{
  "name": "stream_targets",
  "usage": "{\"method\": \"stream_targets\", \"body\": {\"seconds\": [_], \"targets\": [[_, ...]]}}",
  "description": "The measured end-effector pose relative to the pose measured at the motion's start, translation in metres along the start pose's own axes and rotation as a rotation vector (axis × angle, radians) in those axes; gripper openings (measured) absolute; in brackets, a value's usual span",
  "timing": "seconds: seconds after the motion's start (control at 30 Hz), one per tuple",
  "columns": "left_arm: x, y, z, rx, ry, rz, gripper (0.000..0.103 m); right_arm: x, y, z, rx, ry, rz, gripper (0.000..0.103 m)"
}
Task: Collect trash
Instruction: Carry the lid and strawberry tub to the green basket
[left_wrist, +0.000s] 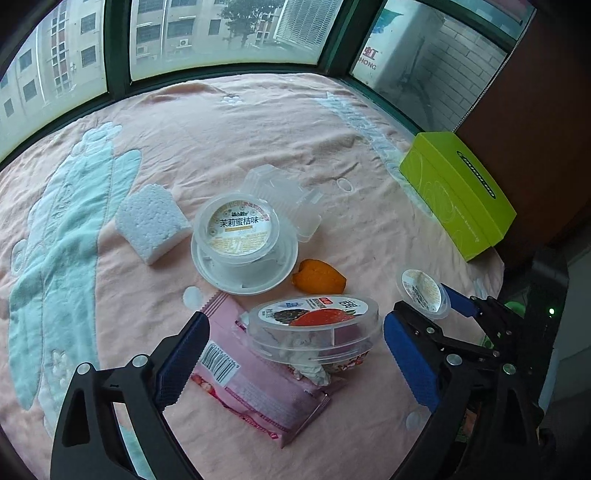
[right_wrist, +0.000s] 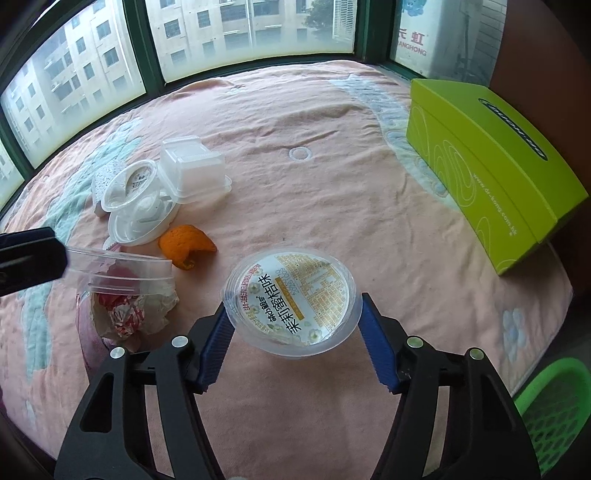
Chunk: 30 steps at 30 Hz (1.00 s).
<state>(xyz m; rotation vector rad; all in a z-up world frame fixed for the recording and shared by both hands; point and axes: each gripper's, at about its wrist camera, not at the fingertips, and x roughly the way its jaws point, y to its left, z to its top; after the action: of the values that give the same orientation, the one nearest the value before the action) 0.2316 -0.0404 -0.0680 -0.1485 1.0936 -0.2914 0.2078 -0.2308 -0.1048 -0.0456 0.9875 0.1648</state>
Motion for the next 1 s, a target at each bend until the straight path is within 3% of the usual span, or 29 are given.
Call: {"method": "stream_targets", "body": {"seconds": [0.37, 0.6, 1.0], "targets": [[0.028, -0.008, 0.006, -0.003, 0.077, 0.014, 0.094, -0.015, -0.007, -0.001, 0.004, -0.024, -0.013, 0.065], [0.029, -0.011, 0.003, 0.011, 0.076, -0.006, 0.086, -0.024, -0.009, -0.003, 0.012, -0.041, -0.016, 0.065], [0.013, -0.012, -0.004, 0.009, 0.026, -0.031, 0.084, -0.047, 0.001, -0.005, -0.001, -0.091, -0.044, 0.065]]}}
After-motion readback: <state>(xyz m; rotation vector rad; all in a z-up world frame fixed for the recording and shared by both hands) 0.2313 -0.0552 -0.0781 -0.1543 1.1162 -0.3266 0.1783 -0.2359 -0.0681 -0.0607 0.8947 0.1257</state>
